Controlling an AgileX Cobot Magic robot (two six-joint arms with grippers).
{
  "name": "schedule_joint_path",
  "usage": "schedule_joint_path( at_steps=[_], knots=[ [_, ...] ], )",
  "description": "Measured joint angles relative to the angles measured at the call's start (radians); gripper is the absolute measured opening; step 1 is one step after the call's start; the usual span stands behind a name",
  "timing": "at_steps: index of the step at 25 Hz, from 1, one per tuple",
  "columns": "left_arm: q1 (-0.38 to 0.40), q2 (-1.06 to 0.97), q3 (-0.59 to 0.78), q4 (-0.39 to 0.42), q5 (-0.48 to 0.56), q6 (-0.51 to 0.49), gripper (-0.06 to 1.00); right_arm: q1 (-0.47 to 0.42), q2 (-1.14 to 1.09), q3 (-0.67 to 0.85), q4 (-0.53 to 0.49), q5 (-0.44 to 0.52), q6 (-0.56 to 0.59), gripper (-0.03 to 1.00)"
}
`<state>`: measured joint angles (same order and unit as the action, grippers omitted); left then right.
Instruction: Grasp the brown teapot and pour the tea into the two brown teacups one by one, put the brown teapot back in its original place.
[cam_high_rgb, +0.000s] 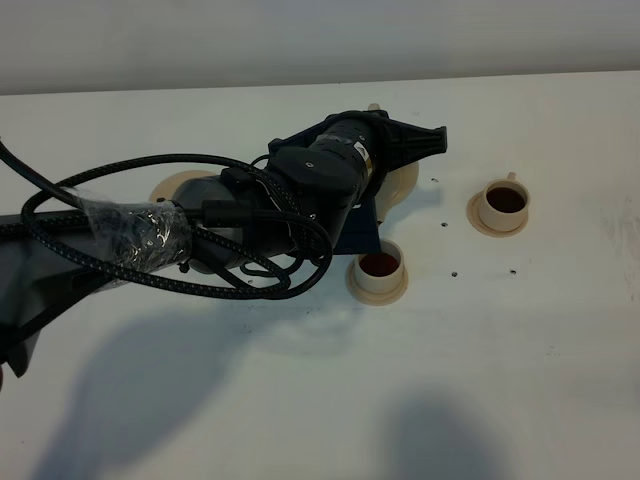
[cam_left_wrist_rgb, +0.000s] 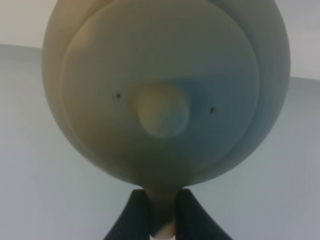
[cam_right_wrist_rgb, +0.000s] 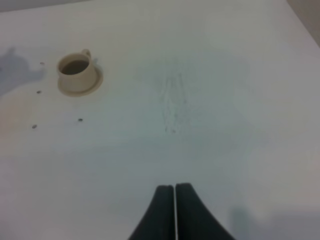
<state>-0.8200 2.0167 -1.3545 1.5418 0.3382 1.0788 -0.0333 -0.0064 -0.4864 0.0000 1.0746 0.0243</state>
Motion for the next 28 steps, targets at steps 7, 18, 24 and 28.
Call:
schedule_joint_path(
  at_steps=[7,18,24,28],
  knots=[
    [-0.01,0.003,0.0,0.003,0.0,0.0,0.16,0.0,0.0,0.0,0.0,0.0,0.0,-0.02],
    [-0.022,0.025,0.0,0.004,0.001,0.0,0.16,0.0,0.0,0.0,0.0,0.0,0.0,-0.02],
    [-0.022,0.026,0.0,0.004,0.001,0.0,0.16,0.0,0.0,0.0,0.0,0.0,0.0,-0.02],
    [-0.022,0.026,0.0,0.02,0.007,0.0,0.16,0.0,0.0,0.0,0.0,0.0,0.0,-0.02]
  ],
)
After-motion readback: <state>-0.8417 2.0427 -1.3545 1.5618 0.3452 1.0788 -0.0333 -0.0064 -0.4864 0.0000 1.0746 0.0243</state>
